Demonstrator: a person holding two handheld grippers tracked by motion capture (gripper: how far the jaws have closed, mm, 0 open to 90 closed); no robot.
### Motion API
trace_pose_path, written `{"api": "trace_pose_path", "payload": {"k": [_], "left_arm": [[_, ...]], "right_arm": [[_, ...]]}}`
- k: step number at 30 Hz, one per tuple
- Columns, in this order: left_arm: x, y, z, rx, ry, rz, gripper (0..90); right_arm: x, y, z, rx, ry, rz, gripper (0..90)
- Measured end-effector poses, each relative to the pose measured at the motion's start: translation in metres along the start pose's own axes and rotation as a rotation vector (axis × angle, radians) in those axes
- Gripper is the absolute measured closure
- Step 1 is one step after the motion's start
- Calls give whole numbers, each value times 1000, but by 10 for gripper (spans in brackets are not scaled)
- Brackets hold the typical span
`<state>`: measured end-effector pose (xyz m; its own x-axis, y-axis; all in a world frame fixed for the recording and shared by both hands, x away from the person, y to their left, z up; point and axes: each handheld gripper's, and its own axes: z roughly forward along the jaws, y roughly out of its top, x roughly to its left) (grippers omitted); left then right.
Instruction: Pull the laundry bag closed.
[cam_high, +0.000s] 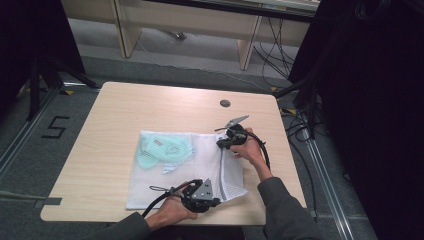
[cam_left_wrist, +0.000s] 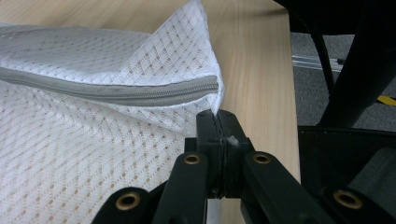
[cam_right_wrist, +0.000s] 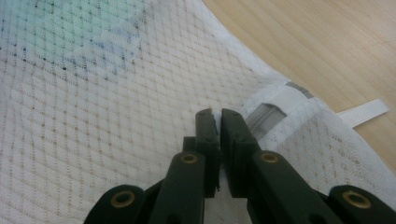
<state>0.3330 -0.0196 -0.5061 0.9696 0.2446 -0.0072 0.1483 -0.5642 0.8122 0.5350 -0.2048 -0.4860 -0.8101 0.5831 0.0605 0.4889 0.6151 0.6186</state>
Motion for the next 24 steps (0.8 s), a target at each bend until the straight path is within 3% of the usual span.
{"api": "trace_pose_path", "payload": {"k": [4,5,8,10,11,13,17,18,19,24], "left_arm": [[-3,1,0,-8,-15,-7,891],[-3,0,0,-3,-13,4,891],[-4,0,0,2,-17,1,891],[-4,-1,-1,0,-15,1,891],[-4,-1,-2,7,-12,10,891],[-5,-1,-1,-3,-24,2,891],[-6,-3,0,-10,-25,-6,892],[-6,-3,0,-11,-23,-3,892],[-7,-2,0,-14,-26,-4,892],[-5,-2,-1,-8,-34,6,892]], "right_arm": [[-1,2,-2,30,-20,7,862],[-3,3,-2,15,-15,-10,863],[-2,4,-1,27,-19,22,862],[-5,5,0,28,-24,0,862],[-4,5,3,3,-18,-1,862],[-6,7,2,30,-29,1,863],[-9,8,6,0,-35,-5,862],[-9,8,4,27,-39,11,862],[-12,7,7,5,-31,14,862],[-13,7,5,6,-46,33,862]]}}
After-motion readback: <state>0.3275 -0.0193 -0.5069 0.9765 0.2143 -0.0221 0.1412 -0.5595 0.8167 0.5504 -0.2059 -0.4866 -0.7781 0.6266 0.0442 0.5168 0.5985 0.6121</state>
